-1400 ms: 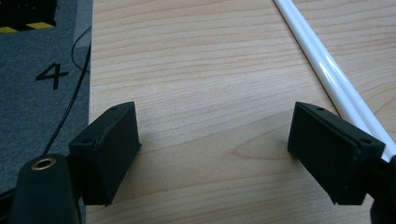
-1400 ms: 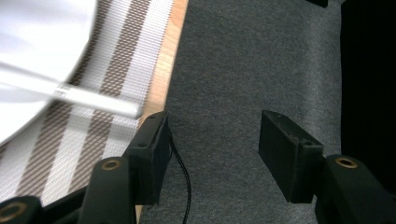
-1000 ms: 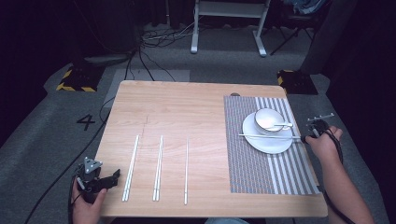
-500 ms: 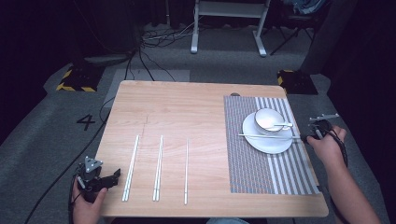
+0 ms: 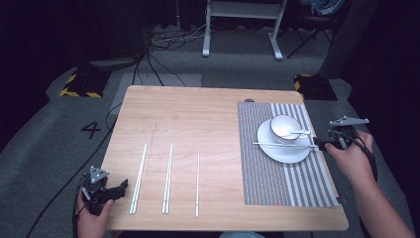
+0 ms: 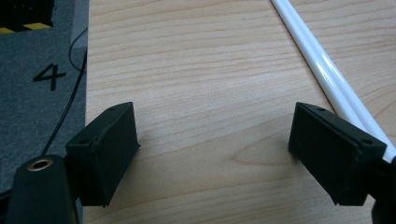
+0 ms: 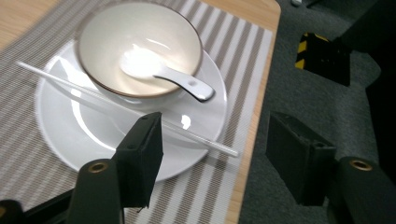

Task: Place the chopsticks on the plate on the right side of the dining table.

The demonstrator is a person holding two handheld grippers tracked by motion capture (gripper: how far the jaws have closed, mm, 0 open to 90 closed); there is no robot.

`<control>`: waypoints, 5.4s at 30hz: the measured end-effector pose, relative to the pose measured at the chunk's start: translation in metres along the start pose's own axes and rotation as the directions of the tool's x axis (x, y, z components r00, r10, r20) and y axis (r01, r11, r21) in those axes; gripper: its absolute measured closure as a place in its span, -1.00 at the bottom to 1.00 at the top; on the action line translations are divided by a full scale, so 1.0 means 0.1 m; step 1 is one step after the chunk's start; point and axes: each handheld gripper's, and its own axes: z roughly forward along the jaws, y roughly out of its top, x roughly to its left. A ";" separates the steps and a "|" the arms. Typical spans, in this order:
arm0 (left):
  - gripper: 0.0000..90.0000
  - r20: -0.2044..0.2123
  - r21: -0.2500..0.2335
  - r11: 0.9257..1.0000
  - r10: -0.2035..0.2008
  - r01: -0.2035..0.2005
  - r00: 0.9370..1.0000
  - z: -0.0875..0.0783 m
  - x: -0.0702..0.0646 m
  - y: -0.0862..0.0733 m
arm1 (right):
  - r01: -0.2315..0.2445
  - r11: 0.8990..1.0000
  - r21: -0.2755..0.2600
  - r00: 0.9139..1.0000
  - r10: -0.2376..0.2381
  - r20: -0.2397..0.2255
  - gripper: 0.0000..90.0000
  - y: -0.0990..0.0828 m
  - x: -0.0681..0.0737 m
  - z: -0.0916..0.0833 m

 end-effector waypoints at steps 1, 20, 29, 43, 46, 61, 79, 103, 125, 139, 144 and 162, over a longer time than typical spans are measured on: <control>-0.66 0.000 0.000 1.000 0.000 0.000 1.000 0.00 0.00 0.00 | 0.001 1.000 -0.010 1.000 -0.001 -0.010 -0.17 0.02 0.03 -0.04; -0.66 -0.010 -0.002 1.000 -0.012 0.012 1.000 0.02 0.01 0.01 | 0.110 0.986 -0.122 0.974 -0.132 -0.184 -0.14 0.23 0.88 -0.24; -0.66 -0.018 -0.003 1.000 -0.019 0.019 1.000 0.02 0.00 0.01 | 0.129 0.980 -0.153 0.934 -0.172 -0.312 -0.13 0.25 1.40 -0.04; -0.66 -0.016 0.000 1.000 -0.017 0.017 1.000 0.02 0.00 0.02 | 0.132 0.976 -0.175 0.841 -0.204 -0.501 -0.13 0.20 2.29 0.20; -0.66 -0.015 0.000 1.000 -0.015 0.015 1.000 0.02 0.00 0.02 | 0.109 0.978 -0.177 0.816 -0.189 -0.546 -0.14 0.14 2.47 0.25; -0.66 -0.009 -0.001 1.000 -0.012 0.012 1.000 0.03 0.01 0.03 | 0.272 0.954 -0.123 0.799 -0.296 -0.523 -0.35 -0.10 3.25 0.47; -0.66 -0.009 -0.001 1.000 -0.012 0.012 1.000 0.03 0.01 0.03 | 0.358 0.927 -0.112 0.795 -0.365 -0.484 -0.38 -0.18 3.60 0.56; -0.66 -0.008 -0.002 1.000 -0.013 0.013 1.000 0.03 0.01 0.03 | 0.384 0.923 -0.005 0.807 -0.338 -0.484 -0.18 -0.23 3.12 0.55; -0.66 -0.008 -0.001 1.000 -0.013 0.013 1.000 0.03 0.01 0.03 | 0.425 0.880 0.214 0.814 -0.268 -0.515 0.59 0.01 2.98 0.56; -0.66 -0.008 -0.001 1.000 -0.012 0.012 1.000 0.03 0.01 0.03 | 0.434 0.832 0.346 0.839 -0.233 -0.492 0.71 0.21 3.04 0.59; -0.66 -0.008 -0.001 1.000 -0.012 0.012 1.000 0.03 0.01 0.03 | 0.443 0.812 0.380 0.842 -0.232 -0.487 0.71 0.24 3.12 0.65; -0.66 -0.008 0.000 1.000 -0.009 0.009 1.000 0.03 0.01 0.02 | 0.338 0.824 0.455 0.886 -0.116 -0.449 0.88 0.26 3.00 0.75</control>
